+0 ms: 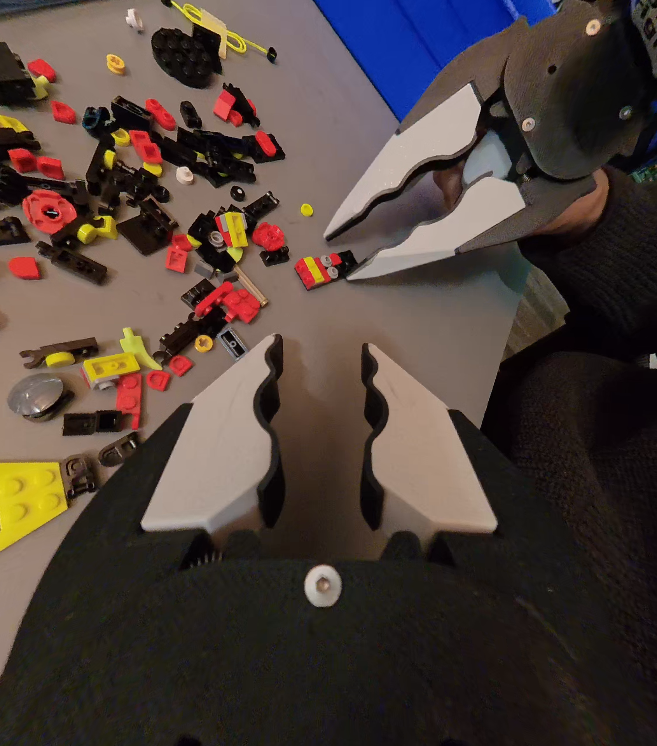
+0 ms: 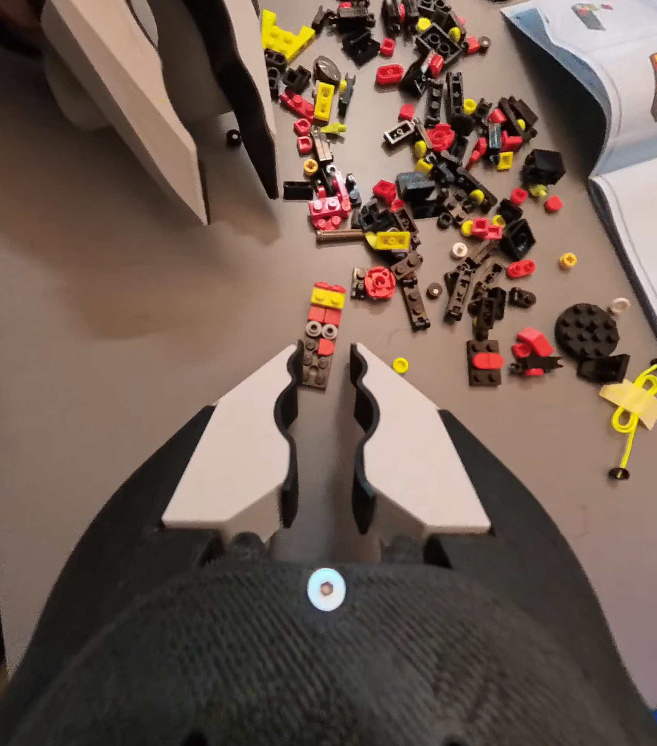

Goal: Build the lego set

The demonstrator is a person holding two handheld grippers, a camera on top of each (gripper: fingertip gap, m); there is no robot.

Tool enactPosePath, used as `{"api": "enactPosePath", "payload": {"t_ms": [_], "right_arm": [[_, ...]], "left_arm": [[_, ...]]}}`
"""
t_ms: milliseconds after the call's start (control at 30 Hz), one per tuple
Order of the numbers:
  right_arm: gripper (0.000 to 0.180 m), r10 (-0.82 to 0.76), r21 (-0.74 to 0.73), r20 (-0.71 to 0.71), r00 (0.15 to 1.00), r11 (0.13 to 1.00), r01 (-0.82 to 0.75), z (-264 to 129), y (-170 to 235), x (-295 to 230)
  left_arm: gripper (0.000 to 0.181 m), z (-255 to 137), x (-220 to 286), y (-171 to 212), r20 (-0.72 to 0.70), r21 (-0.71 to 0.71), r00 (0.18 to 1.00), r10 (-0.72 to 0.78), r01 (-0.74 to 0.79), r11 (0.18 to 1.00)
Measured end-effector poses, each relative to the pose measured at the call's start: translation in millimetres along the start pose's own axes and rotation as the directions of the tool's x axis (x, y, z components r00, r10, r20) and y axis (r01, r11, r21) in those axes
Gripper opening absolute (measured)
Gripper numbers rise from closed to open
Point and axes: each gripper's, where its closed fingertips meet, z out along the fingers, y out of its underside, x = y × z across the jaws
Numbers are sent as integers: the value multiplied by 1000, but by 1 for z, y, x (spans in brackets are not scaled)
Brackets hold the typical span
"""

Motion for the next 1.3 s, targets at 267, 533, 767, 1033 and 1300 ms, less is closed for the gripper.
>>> {"api": "enactPosePath", "payload": {"t_ms": [267,533,767,1033,1300], "right_arm": [[17,47,24,79,996,999,-49,1,-1,-9],[28,42,35,83,996,998,-45,-2,-5,-14],[40,12,-28,57,998,1000,-11,2,2,-16],[25,31,-20,37,999,999,-30,0,3,-9],[16,13,-26,24,1000,1000,-12,0,4,-8]], "left_arm": [[36,2,0,2,-6,-13,1000,-2,2,1000],[36,6,0,1,-19,-21,1000,-9,9,1000],[36,7,1,1,-33,-25,999,-23,22,999],[36,7,1,1,-41,-25,999,-35,34,999],[36,6,1,2,-42,-24,998,-36,35,999]]}}
